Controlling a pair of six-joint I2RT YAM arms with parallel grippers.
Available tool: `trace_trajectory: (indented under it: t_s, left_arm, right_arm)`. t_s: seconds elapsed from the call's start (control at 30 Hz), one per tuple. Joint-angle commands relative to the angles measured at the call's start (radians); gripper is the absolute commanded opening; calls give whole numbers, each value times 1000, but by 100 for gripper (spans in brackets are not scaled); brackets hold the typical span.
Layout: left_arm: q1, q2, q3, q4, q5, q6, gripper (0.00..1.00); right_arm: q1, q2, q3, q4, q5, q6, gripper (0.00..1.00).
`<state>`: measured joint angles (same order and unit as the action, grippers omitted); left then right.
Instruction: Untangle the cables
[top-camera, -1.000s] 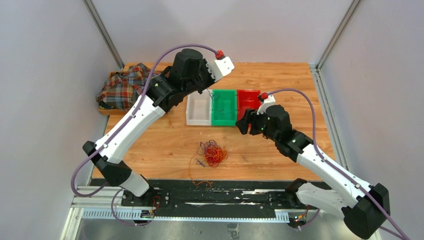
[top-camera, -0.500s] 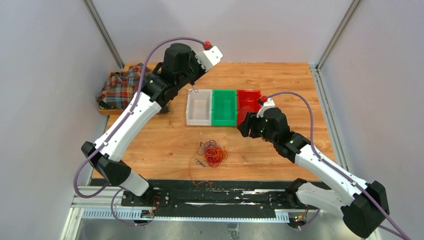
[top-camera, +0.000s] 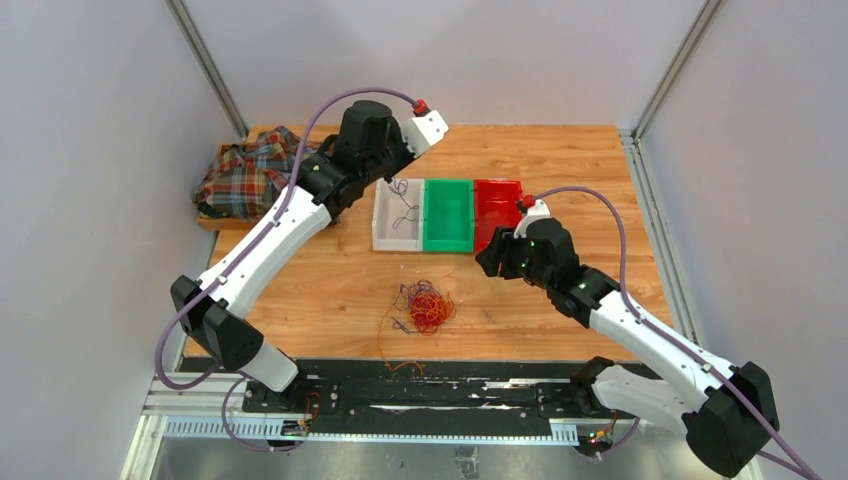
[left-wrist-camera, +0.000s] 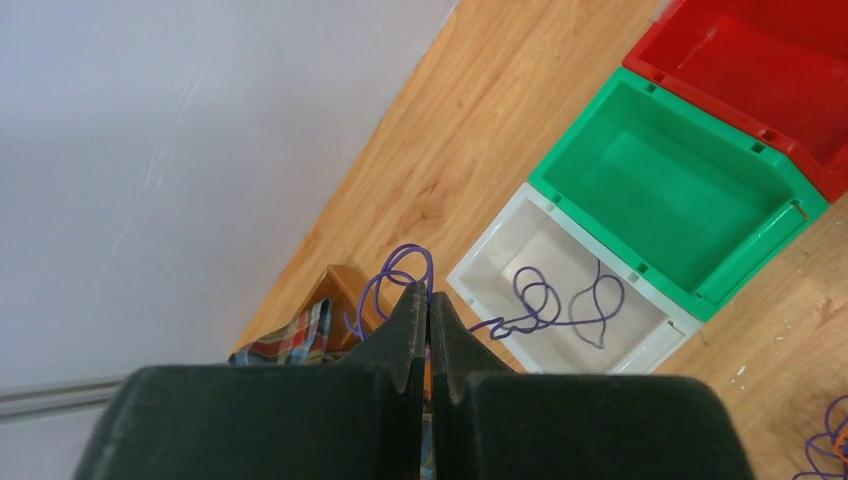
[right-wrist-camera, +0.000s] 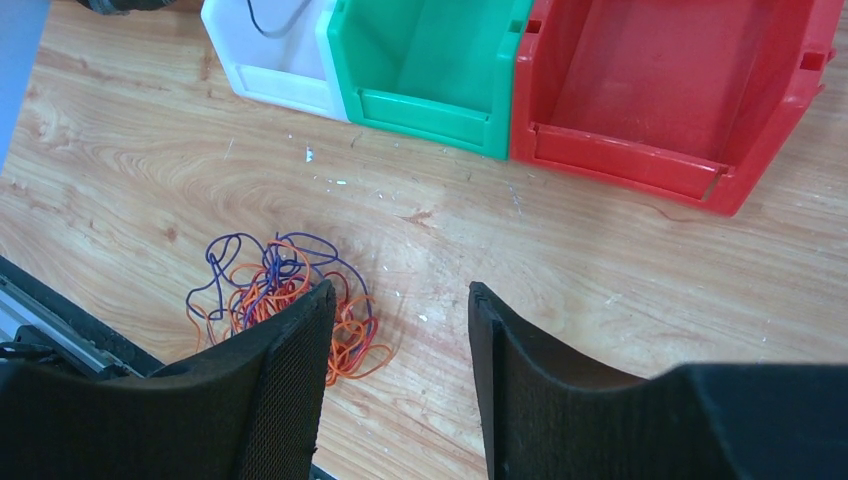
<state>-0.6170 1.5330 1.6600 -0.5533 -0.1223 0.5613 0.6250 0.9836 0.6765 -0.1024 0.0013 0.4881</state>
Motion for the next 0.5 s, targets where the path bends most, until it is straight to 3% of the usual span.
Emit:
trace_trajectory:
  t_s: [0.0,0.27,0.47]
  left_arm:
    - [14,6,-46,50,7,-10,0]
    - [17,44,-157,62,25,-27,0]
    - [19,100,-121,72,36,-34,0]
  right_arm:
    - [-17,-19,-8,14,-1,24,51]
    - [-17,-28,-3,8,2,30,51]
    - [-17,-22,-2,7,-1,33,51]
